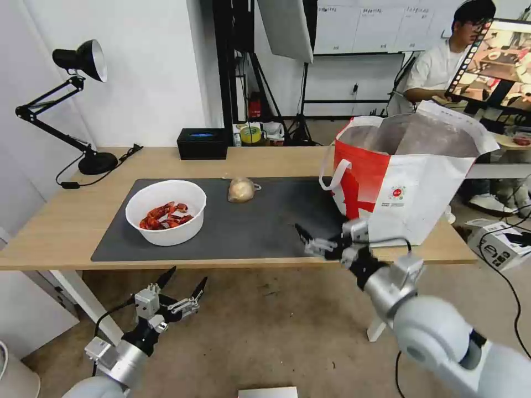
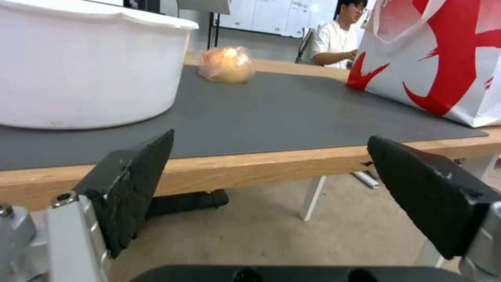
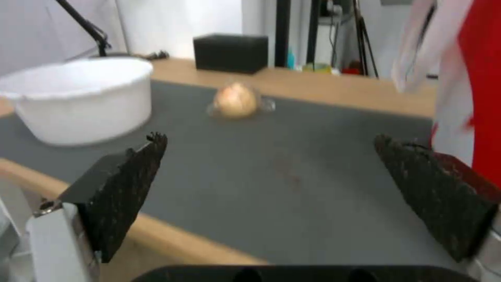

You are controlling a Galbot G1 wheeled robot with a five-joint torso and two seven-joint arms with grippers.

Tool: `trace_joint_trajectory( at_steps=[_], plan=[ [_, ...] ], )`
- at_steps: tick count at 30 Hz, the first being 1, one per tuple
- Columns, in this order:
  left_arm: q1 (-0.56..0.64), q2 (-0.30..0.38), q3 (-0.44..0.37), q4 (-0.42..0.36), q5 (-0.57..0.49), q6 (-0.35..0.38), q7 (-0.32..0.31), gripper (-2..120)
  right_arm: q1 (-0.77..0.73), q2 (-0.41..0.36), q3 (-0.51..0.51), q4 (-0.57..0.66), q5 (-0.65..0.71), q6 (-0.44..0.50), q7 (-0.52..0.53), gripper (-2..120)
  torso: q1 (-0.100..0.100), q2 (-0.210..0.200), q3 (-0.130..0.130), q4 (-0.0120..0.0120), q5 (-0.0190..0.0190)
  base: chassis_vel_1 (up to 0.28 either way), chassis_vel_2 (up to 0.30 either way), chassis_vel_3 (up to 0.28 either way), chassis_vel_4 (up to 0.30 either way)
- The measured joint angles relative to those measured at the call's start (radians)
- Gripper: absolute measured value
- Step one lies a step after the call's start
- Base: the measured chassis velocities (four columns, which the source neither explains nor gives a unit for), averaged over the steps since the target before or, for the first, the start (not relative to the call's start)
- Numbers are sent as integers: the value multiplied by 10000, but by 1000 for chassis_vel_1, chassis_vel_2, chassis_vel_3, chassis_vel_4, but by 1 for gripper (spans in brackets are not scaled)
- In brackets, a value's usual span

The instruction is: Pick up the trash from the table and place it into the takeout bag.

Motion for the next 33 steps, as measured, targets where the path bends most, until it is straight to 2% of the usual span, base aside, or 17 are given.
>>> trace_joint_trajectory(
  at_steps=[12,33],
  plan=[
    [296,-158,-70,-63,141,-119,49,100,-1304,679,-3,-651,-910,570,129,100,1,0,0,0,0,0,0,0,0],
    [514,-317,-149,-52,217,-242,269,100,-1582,982,-143,-1088,-1106,550,127,100,1,0,1,0,0,0,0,0,0]
  ],
)
